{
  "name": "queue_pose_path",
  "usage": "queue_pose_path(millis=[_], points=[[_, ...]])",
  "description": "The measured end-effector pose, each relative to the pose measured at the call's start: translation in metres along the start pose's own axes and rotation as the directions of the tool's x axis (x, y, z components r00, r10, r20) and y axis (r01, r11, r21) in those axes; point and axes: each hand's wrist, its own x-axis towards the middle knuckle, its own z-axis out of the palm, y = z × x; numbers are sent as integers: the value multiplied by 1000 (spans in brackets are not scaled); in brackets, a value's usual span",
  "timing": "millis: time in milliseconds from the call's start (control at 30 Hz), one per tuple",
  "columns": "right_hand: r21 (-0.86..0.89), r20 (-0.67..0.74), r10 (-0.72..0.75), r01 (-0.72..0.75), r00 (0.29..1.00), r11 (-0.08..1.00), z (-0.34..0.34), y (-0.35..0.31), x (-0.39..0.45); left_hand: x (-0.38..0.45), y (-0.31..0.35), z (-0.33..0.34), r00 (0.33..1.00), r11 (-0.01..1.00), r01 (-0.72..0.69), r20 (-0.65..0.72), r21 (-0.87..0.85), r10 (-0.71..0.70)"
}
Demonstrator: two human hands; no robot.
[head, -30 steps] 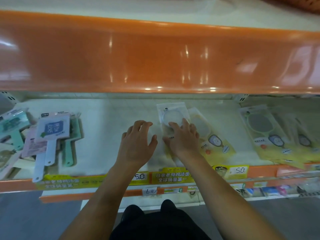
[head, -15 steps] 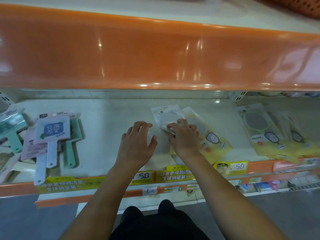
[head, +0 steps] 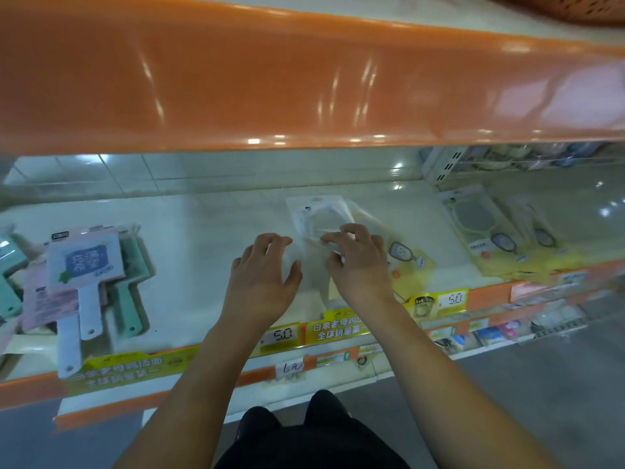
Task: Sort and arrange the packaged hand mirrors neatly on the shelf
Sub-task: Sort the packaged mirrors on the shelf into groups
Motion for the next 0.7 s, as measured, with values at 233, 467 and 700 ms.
queue_pose_path(millis=[233,467,700], points=[[0,-171,21,-22,985,1000,-15,24,-7,8,24,16,995,996,-90,28,-19,91],[-13,-122,128,-131,984,991,-44,72,-10,17,74,43,980,983,-182,75,-15,182],[5,-169,134,-135,976,991,-83,137,-9,27,139,81,972,976,-220,84,4,218]])
